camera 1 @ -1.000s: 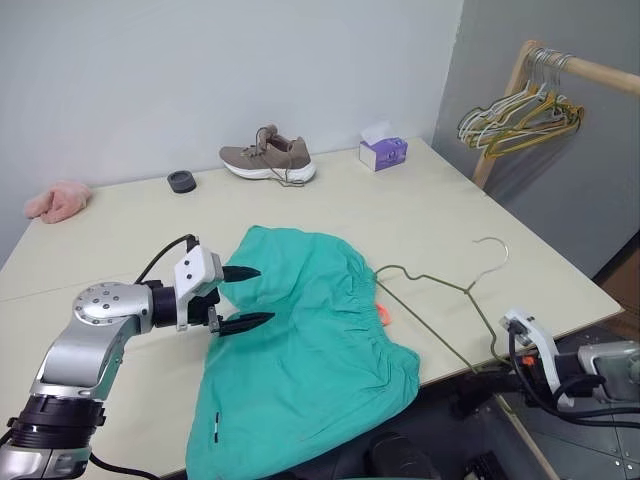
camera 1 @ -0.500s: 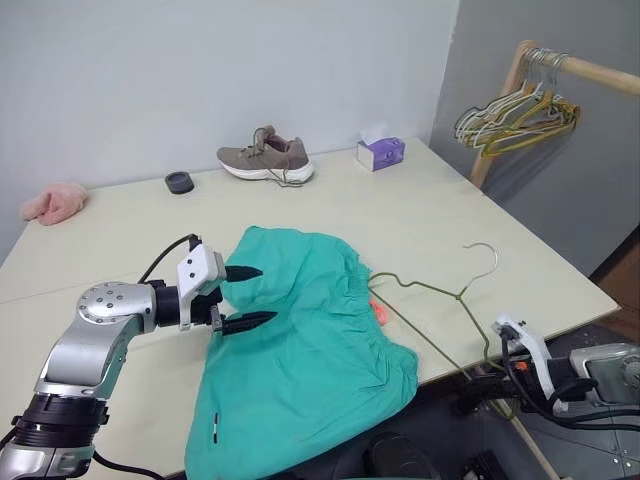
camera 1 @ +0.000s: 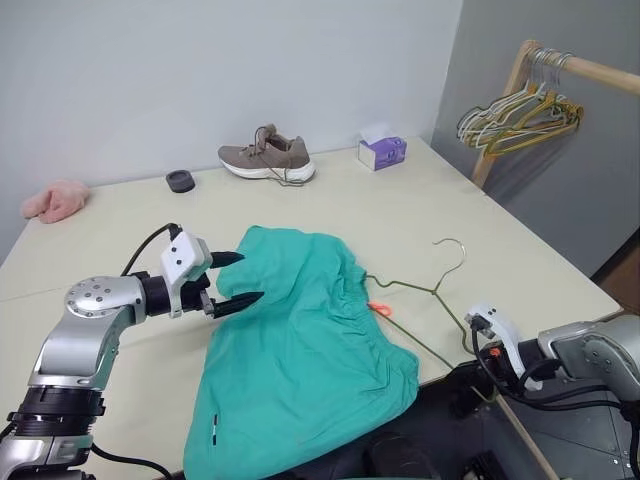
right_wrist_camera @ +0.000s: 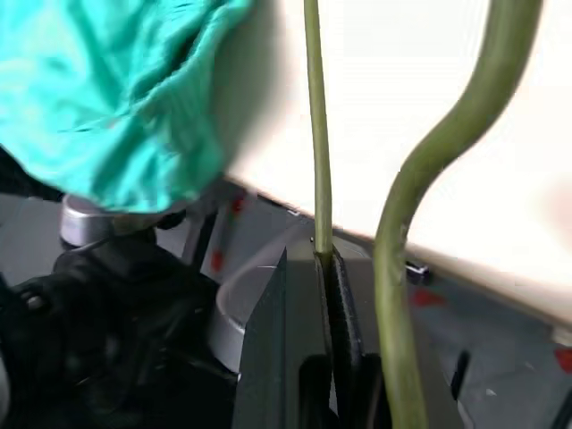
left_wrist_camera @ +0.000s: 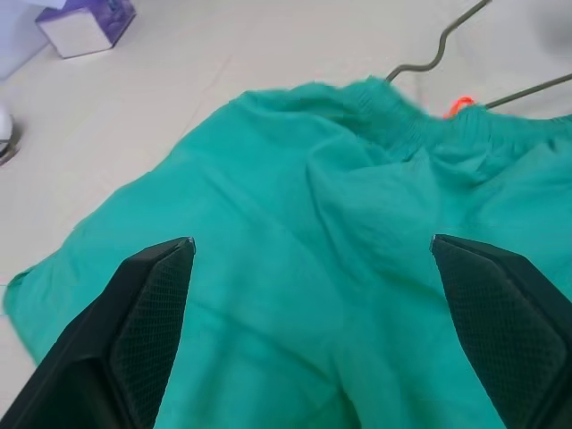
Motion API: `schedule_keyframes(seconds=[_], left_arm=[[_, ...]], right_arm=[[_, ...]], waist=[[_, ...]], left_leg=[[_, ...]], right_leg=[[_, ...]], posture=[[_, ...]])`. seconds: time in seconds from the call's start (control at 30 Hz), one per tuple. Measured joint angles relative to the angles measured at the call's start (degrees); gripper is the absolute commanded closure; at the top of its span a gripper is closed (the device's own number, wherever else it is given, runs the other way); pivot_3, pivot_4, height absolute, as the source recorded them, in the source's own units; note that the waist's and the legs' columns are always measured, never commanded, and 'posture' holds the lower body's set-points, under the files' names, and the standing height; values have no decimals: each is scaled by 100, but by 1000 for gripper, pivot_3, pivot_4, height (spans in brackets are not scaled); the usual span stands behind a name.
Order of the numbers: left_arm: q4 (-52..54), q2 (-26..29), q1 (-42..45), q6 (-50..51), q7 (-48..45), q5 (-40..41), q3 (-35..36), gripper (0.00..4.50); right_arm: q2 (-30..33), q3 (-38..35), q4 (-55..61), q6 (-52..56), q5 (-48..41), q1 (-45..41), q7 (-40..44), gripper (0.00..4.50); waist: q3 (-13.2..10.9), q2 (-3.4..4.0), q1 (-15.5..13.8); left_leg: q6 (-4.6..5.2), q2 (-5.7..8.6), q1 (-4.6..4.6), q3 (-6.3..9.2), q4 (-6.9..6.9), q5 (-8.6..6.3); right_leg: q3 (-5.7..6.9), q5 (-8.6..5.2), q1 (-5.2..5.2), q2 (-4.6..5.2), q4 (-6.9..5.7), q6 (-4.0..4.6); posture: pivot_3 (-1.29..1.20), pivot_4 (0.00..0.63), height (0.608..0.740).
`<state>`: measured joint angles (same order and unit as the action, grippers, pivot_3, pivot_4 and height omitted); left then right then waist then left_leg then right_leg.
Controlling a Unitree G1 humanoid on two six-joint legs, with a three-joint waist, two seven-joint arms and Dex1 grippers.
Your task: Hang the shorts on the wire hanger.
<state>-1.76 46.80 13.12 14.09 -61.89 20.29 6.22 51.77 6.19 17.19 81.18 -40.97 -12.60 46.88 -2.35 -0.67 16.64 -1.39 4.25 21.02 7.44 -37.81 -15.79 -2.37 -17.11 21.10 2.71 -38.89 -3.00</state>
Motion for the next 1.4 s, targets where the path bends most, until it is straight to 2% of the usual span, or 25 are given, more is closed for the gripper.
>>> schedule_keyframes(seconds=[0.27,0.47,0.6,0.73,0.93,1.03,1.2,1.4], left_arm=[[-42,4,-115,-101,18,-24,92,29],[-60,1,-117,-133,109,-28,94,29],[-79,-5,-117,-185,139,-28,94,29],[-81,-8,-118,-197,177,-27,95,29],[-86,-83,-116,-209,304,-24,100,29],[-119,-131,-99,-228,418,-25,111,29],[-334,-174,5,-214,518,-1,331,29],[-334,-161,5,-118,290,14,330,29]], right_arm=[[154,193,-175,57,-86,-259,293,4500],[-963,90,-630,803,-256,-744,-65,4500],[-1760,-319,-1000,1087,-310,-895,-794,4500],[-2160,-748,-1342,1087,-617,-1042,-1529,4500],[-2224,-1031,-1450,1087,-1502,-1249,-2244,4500],[-1960,-1032,-1265,1086,-1672,-1267,-2280,4500],[-901,-692,-616,1084,-2021,-1074,-1705,4500],[-786,136,-443,827,-1611,-1028,-1340,4500]], waist=[[-2,2,-141],[-1,0,-193],[-1,1,-251],[-3,4,-262],[-4,6,-249],[-5,7,-251],[-4,5,-260],[-4,6,-225]], left_leg=[[1,-1,1,0,-1,-1],[1,-1,-3,0,-4,0],[1,1,1,2,-2,-1],[2,5,5,3,-1,-2],[3,4,5,4,0,-2],[3,5,6,3,0,-2],[4,3,10,9,2,-3],[4,3,8,-2,-5,-2]], right_leg=[[1,0,0,0,0,0],[-3,1,1,-2,-3,1],[-5,3,7,-1,-4,3],[-7,15,8,0,-4,22],[-5,16,6,-1,-5,24],[-7,4,6,-1,-5,3],[3,2,7,-1,-2,0],[-7,2,7,0,-1,-2]], posture=[[-303,0,740],[-293,0,740],[-286,0,740],[-289,0,740],[-291,0,740],[-294,0,740],[-298,0,740],[-298,0,740]])
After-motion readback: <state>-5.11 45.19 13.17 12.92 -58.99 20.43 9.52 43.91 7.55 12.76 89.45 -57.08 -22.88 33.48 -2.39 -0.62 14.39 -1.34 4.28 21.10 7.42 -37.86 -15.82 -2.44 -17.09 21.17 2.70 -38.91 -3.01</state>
